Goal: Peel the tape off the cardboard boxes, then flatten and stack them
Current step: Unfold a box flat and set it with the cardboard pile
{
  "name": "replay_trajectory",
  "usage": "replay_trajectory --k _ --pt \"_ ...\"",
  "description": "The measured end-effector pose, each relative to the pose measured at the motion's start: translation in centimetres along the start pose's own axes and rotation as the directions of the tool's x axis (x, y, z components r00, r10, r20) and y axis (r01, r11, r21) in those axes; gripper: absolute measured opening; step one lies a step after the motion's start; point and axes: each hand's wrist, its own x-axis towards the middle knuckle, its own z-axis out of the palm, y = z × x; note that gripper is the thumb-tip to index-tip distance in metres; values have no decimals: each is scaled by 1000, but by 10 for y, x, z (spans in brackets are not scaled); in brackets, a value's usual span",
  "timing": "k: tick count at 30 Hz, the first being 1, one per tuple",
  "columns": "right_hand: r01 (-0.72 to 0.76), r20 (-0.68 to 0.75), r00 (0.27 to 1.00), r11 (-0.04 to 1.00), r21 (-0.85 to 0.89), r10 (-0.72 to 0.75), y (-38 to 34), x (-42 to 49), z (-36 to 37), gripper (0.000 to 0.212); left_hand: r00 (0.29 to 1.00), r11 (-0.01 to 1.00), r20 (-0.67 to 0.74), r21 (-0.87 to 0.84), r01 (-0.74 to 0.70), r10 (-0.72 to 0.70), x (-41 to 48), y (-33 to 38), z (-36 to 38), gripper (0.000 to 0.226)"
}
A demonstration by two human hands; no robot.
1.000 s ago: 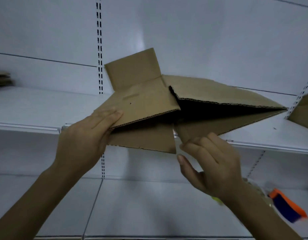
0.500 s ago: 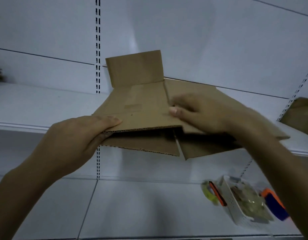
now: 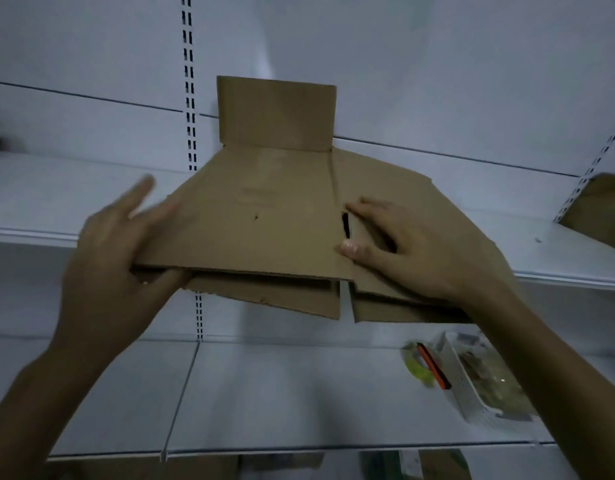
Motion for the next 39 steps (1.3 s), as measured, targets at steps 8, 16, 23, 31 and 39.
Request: replay_trajectory --k 8,16,23,31,39 --pt "19 -228 973 1000 1 -18 -9 7 31 80 473 -42 273 -896 443 -838 -33 122 71 47" --pt "-9 -351 934 989 144 60 -29 -28 78 82 592 -252 485 -865 434 -644 -45 179 108 64" --pt "168 -305 948 958 232 -92 -12 -84 57 57 441 -271 504 -829 490 -743 -100 151 97 47" --pt "-50 -445 882 970 236 154 86 -86 12 81 55 -338 434 -768 545 -899 -183 154 80 41" --pt "124 -99 991 849 513 -85 85 -129 65 27 -100 84 -234 -663 744 -967 -201 156 61 62"
